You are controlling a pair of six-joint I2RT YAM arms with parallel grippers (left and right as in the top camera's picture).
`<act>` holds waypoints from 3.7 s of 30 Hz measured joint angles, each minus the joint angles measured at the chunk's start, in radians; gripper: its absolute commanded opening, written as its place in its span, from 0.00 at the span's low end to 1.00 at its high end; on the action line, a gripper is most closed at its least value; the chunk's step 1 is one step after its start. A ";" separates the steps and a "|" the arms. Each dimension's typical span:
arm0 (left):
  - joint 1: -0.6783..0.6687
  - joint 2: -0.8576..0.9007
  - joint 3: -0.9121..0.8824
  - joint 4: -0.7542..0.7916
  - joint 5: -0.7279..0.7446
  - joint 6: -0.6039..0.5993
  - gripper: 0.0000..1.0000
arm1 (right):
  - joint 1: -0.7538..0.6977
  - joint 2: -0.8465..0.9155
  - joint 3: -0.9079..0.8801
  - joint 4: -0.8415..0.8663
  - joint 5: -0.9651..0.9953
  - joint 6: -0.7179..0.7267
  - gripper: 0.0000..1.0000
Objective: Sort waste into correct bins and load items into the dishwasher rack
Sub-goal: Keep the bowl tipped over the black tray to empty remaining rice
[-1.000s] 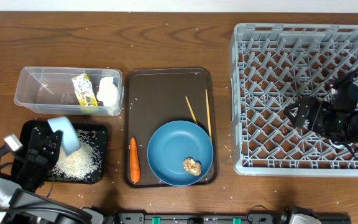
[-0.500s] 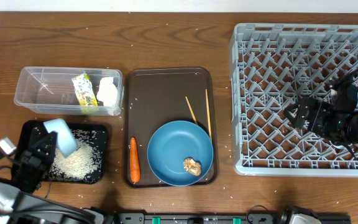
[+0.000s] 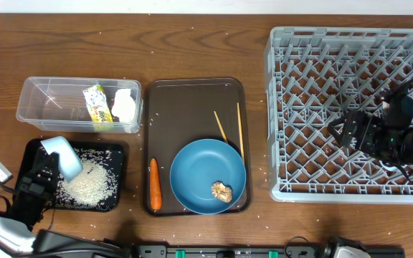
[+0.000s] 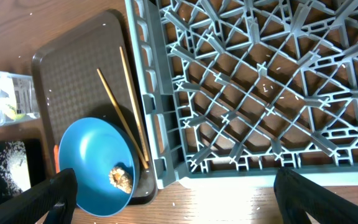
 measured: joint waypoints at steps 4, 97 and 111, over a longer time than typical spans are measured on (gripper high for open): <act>0.000 0.033 0.000 0.053 -0.006 -0.045 0.06 | 0.000 0.000 0.000 -0.001 0.000 0.000 0.95; -0.207 0.036 -0.003 0.341 -0.063 -0.338 0.06 | 0.000 0.000 0.000 -0.010 0.019 0.019 0.95; -0.271 0.009 -0.004 0.439 -0.010 -0.367 0.06 | 0.000 0.000 0.000 -0.006 0.019 0.019 0.95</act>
